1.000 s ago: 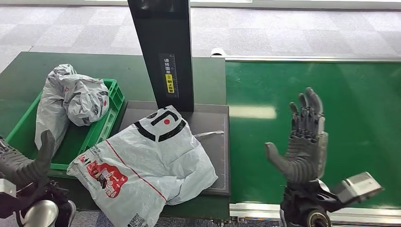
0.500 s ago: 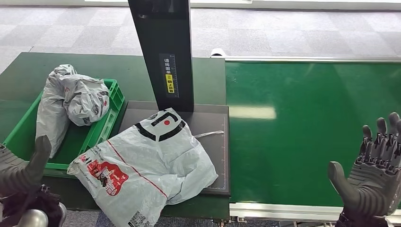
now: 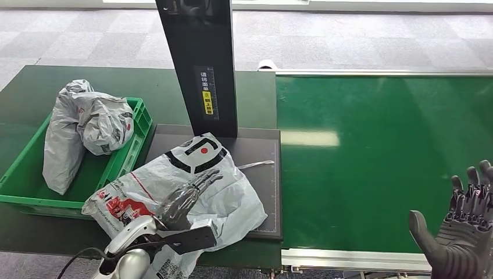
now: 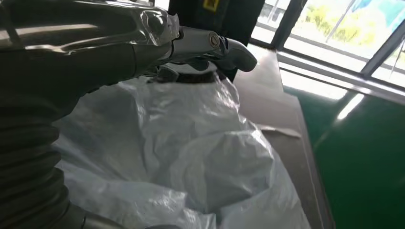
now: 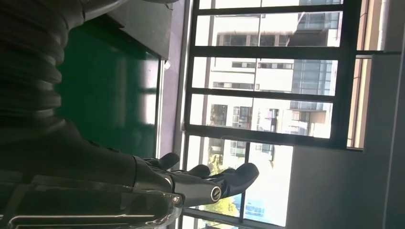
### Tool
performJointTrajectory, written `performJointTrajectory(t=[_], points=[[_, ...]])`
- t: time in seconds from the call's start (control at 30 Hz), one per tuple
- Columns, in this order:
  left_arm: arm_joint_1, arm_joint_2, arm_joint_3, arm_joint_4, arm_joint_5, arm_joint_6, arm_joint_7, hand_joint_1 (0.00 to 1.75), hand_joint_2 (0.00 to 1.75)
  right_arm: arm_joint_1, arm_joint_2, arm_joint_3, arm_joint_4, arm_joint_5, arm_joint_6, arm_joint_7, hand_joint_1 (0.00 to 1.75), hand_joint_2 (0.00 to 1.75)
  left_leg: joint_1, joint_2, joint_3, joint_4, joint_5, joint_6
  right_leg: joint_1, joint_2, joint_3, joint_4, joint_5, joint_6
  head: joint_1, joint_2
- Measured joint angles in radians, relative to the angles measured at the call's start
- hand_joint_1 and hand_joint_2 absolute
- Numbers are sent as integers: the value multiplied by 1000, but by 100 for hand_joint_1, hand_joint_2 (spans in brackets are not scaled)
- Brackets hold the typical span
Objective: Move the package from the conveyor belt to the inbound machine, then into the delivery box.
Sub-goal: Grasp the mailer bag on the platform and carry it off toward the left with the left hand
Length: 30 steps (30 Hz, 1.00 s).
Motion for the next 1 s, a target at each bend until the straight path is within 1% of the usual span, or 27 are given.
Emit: performJointTrajectory(t=[0.13,0.27,0.43,0.67,0.87,1.0], points=[[-63,1,-53,143,2,-2,0,0,175,0,15,-1,2,2,-5,4,0,175,0,0,0,0,0,0,0,0,0,0,0,0,0,0],[-99,1,-77,214,2,-2,0,0,175,0,22,-2,2,3,-5,4,0,175,0,0,-1,0,0,0,0,0,-1,0,0,0,0,0],[-118,0,-88,252,2,-2,0,0,175,0,27,-2,2,3,-6,4,0,175,0,0,-1,0,0,0,0,0,0,0,0,0,0,0],[-127,0,-93,271,2,-2,0,0,175,0,29,-3,3,4,-6,4,0,175,0,0,0,0,0,0,0,0,0,0,0,0,0,0],[-150,-11,-109,299,-31,1,47,0,175,-1,34,-5,5,5,-7,5,0,175,0,0,0,0,0,0,0,0,1,0,0,0,0,0],[-164,-22,-117,325,-40,5,56,0,175,-1,37,-6,10,5,-7,7,0,175,0,0,0,0,0,0,0,0,1,0,0,0,0,0]])
